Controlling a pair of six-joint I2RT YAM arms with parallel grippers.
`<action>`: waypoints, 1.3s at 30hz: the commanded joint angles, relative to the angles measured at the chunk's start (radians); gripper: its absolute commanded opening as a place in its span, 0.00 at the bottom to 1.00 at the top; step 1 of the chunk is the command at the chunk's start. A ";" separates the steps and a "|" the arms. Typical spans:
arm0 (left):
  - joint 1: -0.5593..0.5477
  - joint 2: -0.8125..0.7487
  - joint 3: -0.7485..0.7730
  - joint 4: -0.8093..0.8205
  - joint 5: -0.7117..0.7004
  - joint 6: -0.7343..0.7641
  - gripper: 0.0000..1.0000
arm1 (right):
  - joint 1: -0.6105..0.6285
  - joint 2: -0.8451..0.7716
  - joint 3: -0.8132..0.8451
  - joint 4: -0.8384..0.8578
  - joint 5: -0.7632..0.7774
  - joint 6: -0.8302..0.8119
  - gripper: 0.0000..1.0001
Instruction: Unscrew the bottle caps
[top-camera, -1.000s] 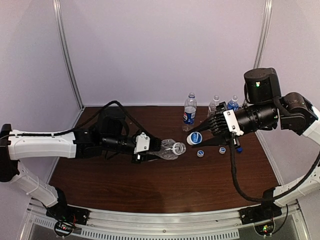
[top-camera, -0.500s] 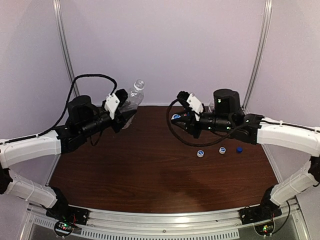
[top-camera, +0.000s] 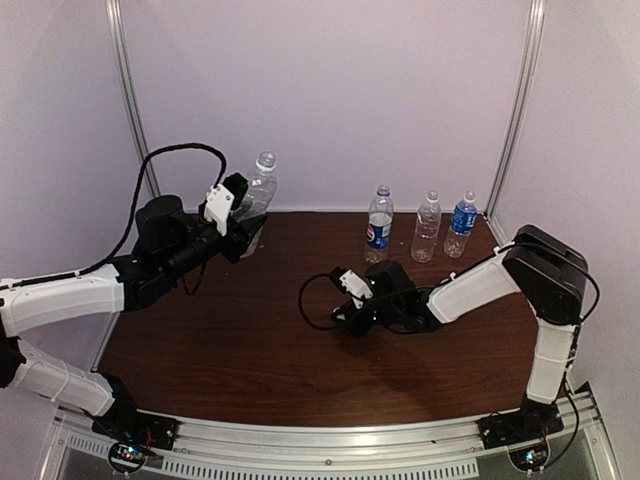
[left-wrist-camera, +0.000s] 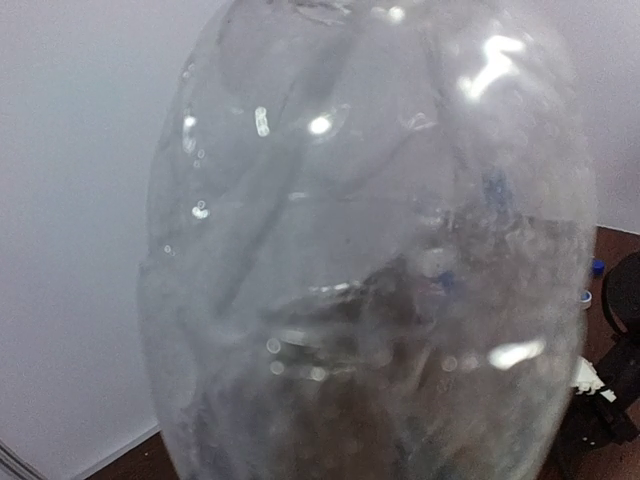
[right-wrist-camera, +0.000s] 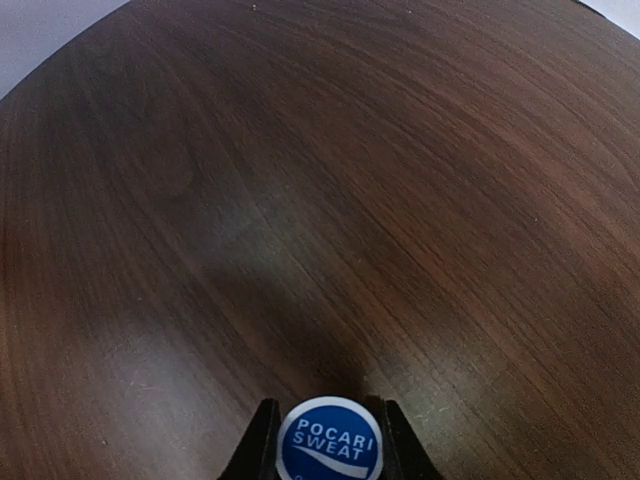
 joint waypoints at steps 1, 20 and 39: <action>-0.001 0.019 0.020 0.045 0.008 -0.024 0.40 | 0.006 0.057 0.036 0.116 0.052 0.029 0.00; -0.002 0.031 0.020 0.042 0.053 -0.024 0.41 | 0.012 0.044 0.147 -0.140 0.037 -0.022 1.00; -0.079 0.107 0.059 0.058 0.543 0.054 0.41 | 0.011 -0.473 0.364 -0.050 -0.444 -0.081 0.94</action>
